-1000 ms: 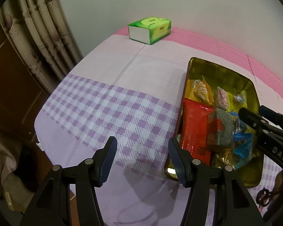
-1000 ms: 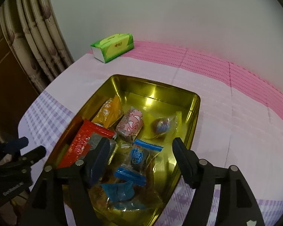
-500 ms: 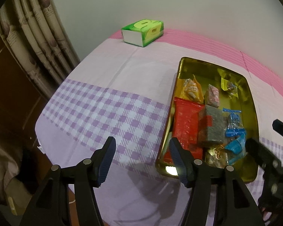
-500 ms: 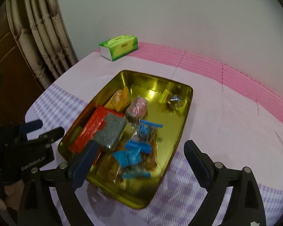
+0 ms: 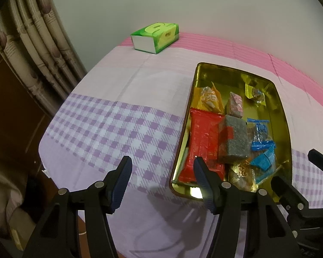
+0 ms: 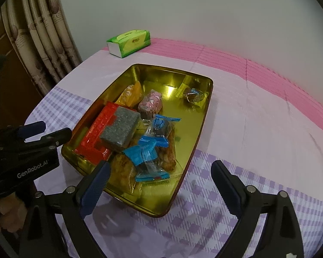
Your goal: Organize snacks
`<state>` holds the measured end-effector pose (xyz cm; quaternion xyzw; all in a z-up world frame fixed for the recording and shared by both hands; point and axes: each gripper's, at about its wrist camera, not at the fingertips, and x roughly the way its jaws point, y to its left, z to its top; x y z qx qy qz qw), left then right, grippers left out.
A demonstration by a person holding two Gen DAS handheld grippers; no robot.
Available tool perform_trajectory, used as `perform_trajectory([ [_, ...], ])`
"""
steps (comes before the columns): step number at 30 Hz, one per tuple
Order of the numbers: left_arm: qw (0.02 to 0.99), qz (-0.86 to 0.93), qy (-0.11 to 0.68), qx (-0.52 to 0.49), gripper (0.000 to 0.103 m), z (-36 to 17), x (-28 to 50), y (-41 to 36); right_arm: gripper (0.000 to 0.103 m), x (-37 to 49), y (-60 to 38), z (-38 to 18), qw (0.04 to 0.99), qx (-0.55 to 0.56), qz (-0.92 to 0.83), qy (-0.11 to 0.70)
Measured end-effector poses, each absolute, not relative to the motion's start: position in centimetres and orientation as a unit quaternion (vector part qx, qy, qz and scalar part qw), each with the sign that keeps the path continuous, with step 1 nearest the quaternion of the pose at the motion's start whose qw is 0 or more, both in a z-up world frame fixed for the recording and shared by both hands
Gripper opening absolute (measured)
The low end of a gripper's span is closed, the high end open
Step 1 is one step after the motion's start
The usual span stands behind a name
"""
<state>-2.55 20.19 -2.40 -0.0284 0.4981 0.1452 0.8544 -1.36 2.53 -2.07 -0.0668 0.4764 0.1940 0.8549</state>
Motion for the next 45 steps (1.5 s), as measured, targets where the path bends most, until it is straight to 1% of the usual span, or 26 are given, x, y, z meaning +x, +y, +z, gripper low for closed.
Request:
perform_trajectory([
  [7, 0.854, 0.145, 0.5, -0.028, 0.06, -2.55, -2.53, 20.07, 0.095, -1.6, 2.82, -2.2, 0.854, -0.072, 0.195, 0.478],
  [45, 0.853, 0.146, 0.501, -0.025, 0.06, -2.79, -2.65, 20.03, 0.096, -1.46, 2.79, -2.8, 0.848, -0.066, 0.194, 0.488],
])
